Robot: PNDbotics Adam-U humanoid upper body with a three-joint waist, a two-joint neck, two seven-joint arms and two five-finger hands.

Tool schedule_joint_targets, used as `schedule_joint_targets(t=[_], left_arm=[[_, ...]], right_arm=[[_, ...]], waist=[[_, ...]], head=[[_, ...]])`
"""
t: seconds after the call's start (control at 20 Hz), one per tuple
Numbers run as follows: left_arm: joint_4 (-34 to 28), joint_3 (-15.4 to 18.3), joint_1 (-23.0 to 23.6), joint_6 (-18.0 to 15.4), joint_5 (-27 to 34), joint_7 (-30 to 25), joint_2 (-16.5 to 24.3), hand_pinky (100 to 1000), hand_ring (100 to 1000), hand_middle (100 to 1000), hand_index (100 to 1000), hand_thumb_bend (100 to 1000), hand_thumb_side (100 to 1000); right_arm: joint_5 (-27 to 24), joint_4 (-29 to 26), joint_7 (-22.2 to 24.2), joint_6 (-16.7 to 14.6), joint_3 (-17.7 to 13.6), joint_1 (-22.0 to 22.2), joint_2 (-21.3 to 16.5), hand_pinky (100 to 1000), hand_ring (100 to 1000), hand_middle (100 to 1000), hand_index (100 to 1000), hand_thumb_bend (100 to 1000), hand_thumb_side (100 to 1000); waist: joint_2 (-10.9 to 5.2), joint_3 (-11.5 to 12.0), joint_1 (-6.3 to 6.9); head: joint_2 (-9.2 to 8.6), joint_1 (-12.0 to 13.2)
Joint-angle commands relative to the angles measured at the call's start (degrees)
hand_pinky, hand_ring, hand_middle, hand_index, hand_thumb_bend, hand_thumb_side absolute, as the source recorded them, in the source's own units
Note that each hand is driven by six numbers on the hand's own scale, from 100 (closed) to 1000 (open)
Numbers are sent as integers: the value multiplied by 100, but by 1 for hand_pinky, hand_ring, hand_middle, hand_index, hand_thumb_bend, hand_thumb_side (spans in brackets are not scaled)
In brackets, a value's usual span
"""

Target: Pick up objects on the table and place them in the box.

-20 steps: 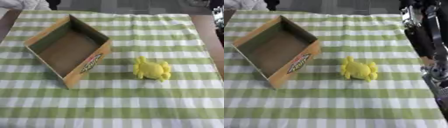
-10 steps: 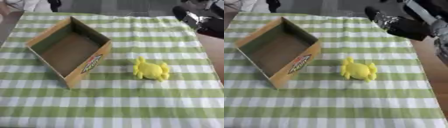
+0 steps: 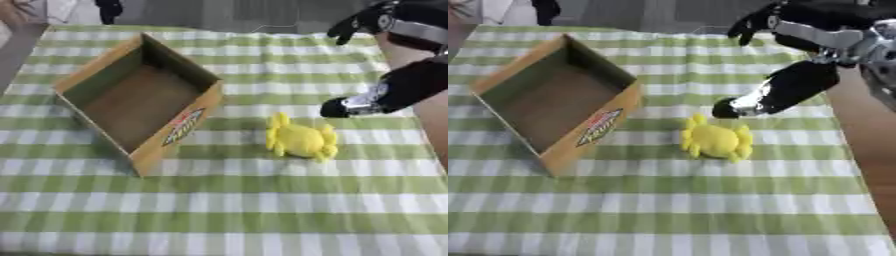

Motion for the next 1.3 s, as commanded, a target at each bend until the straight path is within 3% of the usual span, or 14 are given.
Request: schedule_joint_targets(t=[0.05, 0.25, 0.45, 0.5, 0.6, 0.75, 1.3], left_arm=[[-109, -20, -16, -11, 3, -38, 170, 687, 615, 597, 713, 100, 895], [-109, -33, -18, -22, 10, -59, 158, 686, 615, 597, 713, 100, 894], [-109, -34, -17, -25, 14, -68, 152, 686, 615, 597, 713, 100, 894], [-109, -38, -18, -26, 15, -72, 149, 687, 615, 597, 713, 100, 893], [-109, -42, -18, -27, 18, -82, 140, 686, 615, 597, 713, 100, 893], [-109, -45, -19, -24, 20, -94, 128, 686, 615, 597, 713, 100, 894], [-109, -52, -29, -20, 27, -130, 92, 685, 615, 597, 712, 100, 894]], right_arm=[[49, -80, 424, 89, 95, -166, -147, 902, 968, 804, 954, 672, 615], [173, -80, 833, 188, 300, -296, -68, 904, 974, 802, 979, 647, 538], [285, -80, 1087, 269, 391, -378, -9, 904, 974, 802, 979, 644, 532], [302, -80, 1135, 314, 456, -386, 15, 903, 976, 796, 997, 578, 437], [363, -80, 1174, 485, 633, -422, 79, 900, 977, 797, 999, 552, 421], [521, -80, 1185, 756, 827, -454, 160, 896, 978, 801, 997, 522, 409], [1155, -80, 1186, 1611, 1467, -519, 365, 880, 984, 816, 984, 505, 497]], waist=[[-94, 11, 14], [-75, 27, 31], [-70, 30, 37], [-63, 41, 39], [-53, 55, 42], [-42, 66, 46], [4, 93, 52]], head=[[58, -37], [36, -68], [24, -80], [0, -98], [-30, -122], [-53, -143], [-116, -220]])
